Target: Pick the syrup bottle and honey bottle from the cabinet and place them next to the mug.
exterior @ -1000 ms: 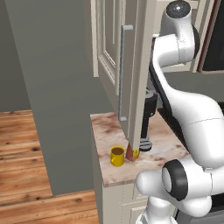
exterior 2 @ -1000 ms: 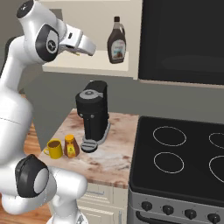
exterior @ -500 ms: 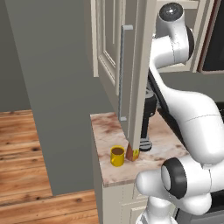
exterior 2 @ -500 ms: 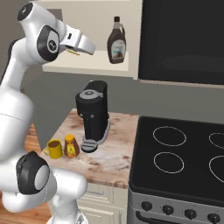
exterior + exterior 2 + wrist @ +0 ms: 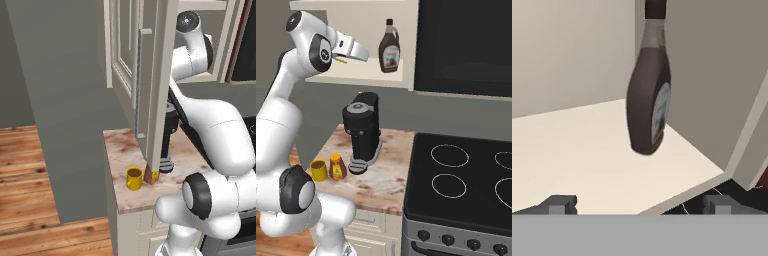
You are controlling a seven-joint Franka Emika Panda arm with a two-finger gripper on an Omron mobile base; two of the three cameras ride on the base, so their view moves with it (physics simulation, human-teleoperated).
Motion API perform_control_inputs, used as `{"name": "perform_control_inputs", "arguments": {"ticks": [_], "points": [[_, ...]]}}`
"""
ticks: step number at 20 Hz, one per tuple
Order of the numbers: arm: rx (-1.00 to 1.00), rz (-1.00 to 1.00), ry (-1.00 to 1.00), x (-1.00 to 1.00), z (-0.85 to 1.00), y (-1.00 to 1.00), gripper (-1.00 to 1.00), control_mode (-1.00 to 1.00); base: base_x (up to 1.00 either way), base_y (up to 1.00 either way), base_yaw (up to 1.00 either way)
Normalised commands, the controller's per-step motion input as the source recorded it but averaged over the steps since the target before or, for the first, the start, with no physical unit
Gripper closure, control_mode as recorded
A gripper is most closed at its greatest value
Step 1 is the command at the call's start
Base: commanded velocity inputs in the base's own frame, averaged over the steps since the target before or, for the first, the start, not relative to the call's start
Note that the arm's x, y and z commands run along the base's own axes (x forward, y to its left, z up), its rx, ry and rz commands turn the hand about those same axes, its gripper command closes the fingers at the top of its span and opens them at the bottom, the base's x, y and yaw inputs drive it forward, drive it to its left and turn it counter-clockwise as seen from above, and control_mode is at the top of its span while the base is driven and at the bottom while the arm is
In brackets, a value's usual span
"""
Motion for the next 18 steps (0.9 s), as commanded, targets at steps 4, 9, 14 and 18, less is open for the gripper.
{"name": "perform_control_inputs", "arguments": {"ticks": [4,9,14,18], "points": [[0.00,0.00,0.00,0.47,0.00,-0.01,-1.00,-1.00,0.00,0.00,0.00],[0.00,0.00,0.00,0.32,0.01,0.00,-1.00,-1.00,0.00,0.00,0.00],[0.00,0.00,0.00,0.18,0.00,-0.21,-1.00,-1.00,0.00,0.00,0.00],[0.00,-0.01,0.00,0.03,0.00,-0.25,-1.00,-1.00,0.00,0.00,0.00]]}}
